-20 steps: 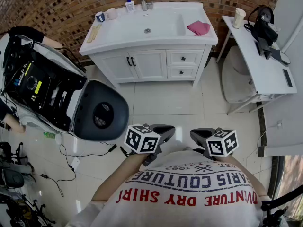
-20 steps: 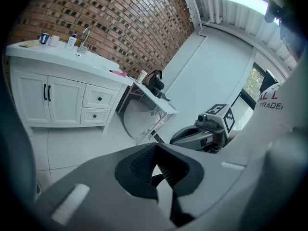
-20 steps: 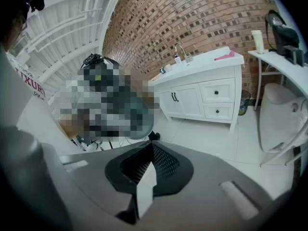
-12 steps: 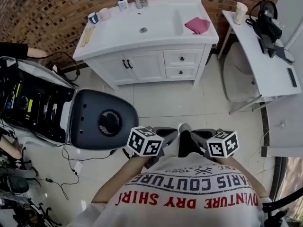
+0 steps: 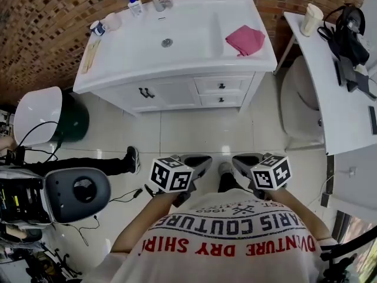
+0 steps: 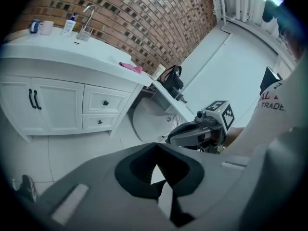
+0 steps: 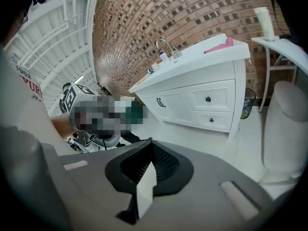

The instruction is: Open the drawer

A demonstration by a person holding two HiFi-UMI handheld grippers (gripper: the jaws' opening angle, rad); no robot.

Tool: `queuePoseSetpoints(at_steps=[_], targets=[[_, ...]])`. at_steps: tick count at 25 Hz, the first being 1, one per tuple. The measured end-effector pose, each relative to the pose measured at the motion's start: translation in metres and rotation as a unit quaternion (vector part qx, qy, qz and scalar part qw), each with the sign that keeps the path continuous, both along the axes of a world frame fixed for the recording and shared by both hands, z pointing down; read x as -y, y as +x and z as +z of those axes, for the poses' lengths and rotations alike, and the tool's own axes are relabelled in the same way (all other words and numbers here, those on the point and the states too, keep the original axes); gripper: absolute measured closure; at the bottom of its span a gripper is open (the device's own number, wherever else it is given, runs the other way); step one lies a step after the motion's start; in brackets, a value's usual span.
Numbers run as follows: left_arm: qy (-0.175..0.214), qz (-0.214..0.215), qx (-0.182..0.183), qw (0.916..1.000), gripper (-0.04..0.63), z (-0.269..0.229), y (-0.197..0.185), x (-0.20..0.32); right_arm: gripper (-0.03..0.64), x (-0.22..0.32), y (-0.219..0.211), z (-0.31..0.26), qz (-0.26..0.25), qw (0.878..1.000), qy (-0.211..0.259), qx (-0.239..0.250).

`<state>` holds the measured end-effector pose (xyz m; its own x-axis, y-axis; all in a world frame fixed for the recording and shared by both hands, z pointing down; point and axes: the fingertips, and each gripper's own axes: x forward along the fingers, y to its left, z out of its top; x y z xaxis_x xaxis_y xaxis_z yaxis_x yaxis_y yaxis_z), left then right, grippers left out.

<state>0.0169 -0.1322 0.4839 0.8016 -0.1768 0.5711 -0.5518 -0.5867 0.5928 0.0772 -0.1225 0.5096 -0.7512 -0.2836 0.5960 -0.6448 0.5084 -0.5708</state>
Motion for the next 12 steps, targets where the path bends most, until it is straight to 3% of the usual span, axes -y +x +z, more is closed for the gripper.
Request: queuePoseSetpoints(at_steps=[6, 12], targets=[[-0.01, -0.026, 0.018, 0.9995, 0.607, 0.007, 0.012, 0.064, 0.611, 0.068, 0.018, 0.01, -0.021, 1.0, -0.018, -0.004], [-0.03, -0.046, 0.016, 0.9983, 0.607, 0.025, -0.003, 0.099, 0.611, 0.103, 0.01, 0.031, -0.026, 0.999, -0.038, -0.007]])
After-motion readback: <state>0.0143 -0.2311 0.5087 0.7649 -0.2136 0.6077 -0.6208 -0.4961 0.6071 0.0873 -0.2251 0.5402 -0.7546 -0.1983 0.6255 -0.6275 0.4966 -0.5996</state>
